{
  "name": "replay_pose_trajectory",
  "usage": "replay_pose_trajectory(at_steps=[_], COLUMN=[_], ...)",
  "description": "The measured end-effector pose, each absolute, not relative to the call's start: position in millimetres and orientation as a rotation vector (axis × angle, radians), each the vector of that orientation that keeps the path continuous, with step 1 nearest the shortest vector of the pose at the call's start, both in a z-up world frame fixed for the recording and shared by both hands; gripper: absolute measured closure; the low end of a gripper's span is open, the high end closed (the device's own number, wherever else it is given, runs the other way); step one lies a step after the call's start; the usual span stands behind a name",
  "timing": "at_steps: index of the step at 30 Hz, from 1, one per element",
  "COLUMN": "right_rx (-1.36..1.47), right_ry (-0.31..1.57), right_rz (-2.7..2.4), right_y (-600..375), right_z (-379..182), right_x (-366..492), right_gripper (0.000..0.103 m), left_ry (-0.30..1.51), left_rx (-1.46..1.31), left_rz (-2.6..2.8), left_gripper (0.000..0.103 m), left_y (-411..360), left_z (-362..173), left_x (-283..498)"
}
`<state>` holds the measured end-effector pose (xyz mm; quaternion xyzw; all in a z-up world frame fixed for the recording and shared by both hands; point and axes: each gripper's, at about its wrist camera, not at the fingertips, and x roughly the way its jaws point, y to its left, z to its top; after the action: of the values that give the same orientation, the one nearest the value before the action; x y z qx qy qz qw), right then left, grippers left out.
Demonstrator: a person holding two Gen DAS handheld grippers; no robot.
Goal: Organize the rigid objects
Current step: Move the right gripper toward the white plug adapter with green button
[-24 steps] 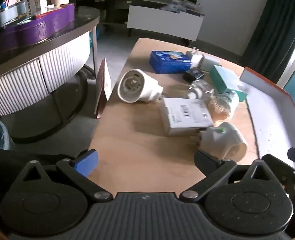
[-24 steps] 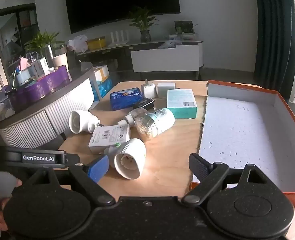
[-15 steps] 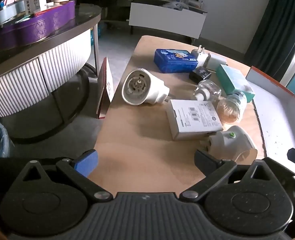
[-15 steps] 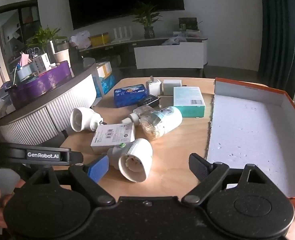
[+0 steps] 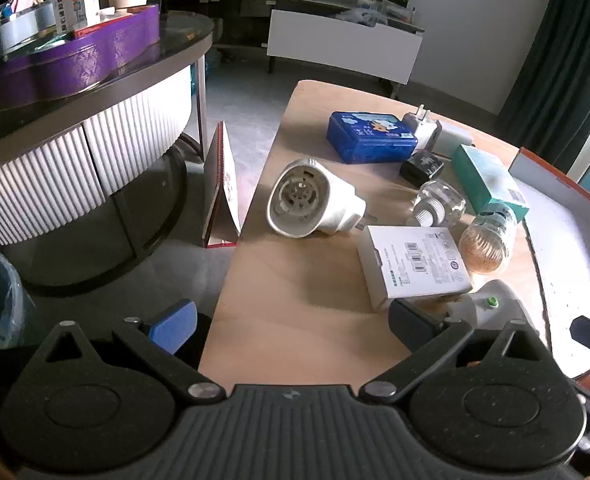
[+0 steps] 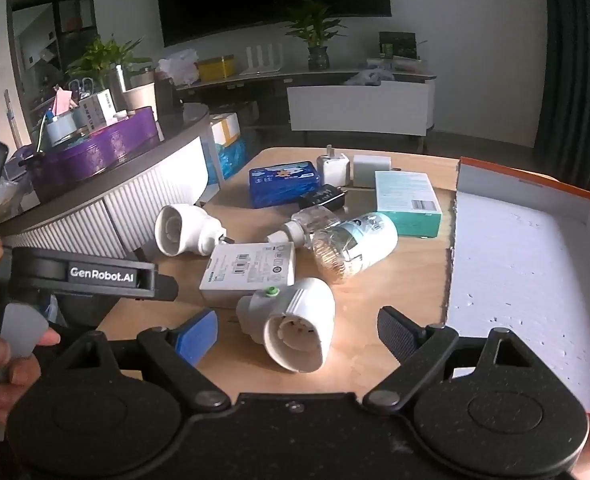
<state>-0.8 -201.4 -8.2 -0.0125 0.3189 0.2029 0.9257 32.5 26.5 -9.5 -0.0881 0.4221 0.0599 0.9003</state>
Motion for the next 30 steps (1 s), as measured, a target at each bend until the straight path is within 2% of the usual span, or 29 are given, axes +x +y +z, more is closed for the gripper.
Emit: replay_pose_trajectory(at_steps=[30], right_rx=[-0.024], right_ry=[0.661], right_rz=[0.341], right_y=[-183.6], right_z=[-5.1], right_x=[4.1], right_gripper=[0.001], left_ry=[0.897], left_rx=[-0.089], left_rz=[0.037], left_gripper=[0.000], left_y=[47.5], left_z=[-4.5], left_x=[71.4])
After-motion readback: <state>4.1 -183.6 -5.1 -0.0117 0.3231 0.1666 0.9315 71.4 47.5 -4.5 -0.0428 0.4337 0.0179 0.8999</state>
